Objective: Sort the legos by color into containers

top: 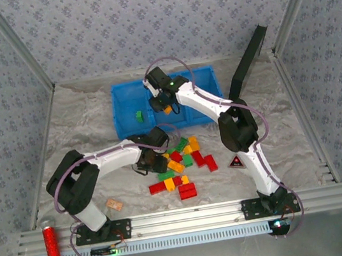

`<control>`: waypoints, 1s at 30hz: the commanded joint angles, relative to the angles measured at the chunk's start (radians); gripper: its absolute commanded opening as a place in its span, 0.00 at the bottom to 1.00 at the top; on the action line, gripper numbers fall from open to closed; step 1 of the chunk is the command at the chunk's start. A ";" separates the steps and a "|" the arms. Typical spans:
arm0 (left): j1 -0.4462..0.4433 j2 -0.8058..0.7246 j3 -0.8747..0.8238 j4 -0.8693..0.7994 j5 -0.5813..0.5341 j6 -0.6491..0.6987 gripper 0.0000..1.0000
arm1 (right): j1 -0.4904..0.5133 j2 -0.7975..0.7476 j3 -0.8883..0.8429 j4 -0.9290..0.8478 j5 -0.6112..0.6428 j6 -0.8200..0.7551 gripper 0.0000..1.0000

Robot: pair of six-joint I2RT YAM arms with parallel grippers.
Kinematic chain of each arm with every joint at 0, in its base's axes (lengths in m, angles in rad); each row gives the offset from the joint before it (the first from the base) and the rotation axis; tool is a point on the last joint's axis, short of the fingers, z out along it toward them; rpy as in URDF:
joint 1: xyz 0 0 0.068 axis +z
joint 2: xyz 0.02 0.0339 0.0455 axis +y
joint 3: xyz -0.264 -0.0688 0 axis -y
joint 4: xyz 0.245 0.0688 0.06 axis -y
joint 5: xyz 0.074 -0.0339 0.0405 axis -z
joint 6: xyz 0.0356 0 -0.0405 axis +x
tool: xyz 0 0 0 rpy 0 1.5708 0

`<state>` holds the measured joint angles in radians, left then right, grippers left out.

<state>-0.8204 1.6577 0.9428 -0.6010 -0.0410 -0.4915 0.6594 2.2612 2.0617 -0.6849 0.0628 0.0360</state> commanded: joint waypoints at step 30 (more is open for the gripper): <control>0.009 -0.184 0.052 -0.215 -0.053 0.031 0.21 | -0.078 -0.511 -0.457 -0.012 0.015 0.099 0.59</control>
<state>-0.8116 1.5429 0.9306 -0.7082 -0.0605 -0.4797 0.5873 1.8492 1.6936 -0.6777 0.0570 0.0845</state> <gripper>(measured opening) 0.331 0.584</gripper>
